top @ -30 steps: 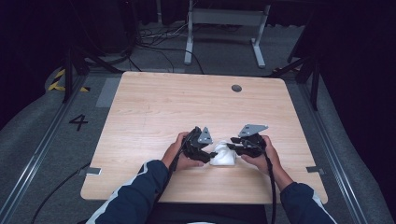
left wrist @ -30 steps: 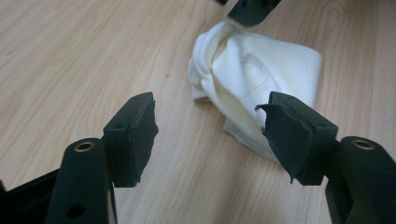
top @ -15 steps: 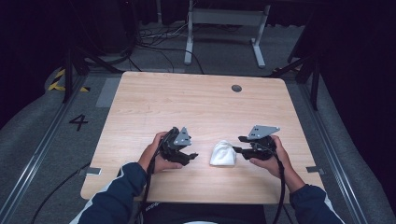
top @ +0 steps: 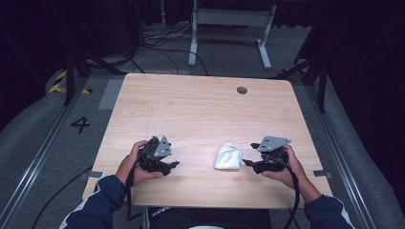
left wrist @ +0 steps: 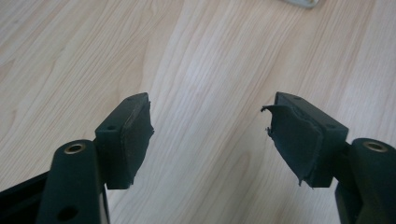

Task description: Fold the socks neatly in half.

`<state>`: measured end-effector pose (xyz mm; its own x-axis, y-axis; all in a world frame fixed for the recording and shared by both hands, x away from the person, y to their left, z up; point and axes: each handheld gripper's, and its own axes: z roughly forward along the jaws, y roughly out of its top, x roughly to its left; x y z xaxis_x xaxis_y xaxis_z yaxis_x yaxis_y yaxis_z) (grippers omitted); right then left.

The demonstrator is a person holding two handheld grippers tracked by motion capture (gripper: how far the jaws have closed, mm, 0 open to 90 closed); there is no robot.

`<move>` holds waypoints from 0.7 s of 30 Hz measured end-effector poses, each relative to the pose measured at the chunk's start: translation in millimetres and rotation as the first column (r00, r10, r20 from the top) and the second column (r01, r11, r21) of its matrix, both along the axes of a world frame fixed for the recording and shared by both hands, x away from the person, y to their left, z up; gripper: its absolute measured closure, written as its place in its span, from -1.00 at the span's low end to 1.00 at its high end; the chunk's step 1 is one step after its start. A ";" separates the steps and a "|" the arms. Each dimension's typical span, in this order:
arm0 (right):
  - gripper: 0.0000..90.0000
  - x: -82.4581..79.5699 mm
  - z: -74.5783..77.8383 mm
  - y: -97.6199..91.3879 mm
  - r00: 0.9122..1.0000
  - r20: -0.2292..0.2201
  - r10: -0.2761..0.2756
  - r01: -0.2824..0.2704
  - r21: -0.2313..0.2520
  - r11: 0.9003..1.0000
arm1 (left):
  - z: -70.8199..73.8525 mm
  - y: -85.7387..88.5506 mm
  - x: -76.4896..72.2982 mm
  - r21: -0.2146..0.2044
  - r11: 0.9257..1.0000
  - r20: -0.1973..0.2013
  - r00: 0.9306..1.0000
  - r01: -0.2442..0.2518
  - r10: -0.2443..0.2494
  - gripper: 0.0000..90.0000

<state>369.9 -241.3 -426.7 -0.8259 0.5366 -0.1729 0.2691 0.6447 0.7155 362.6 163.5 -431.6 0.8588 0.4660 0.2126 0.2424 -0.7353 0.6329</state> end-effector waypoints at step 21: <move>-0.28 -19.3 -11.8 -63.8 0.995 -0.005 -0.101 0.101 -0.012 0.995 | -15.0 62.2 -22.7 0.020 0.994 -0.004 0.994 -0.111 0.111 -0.46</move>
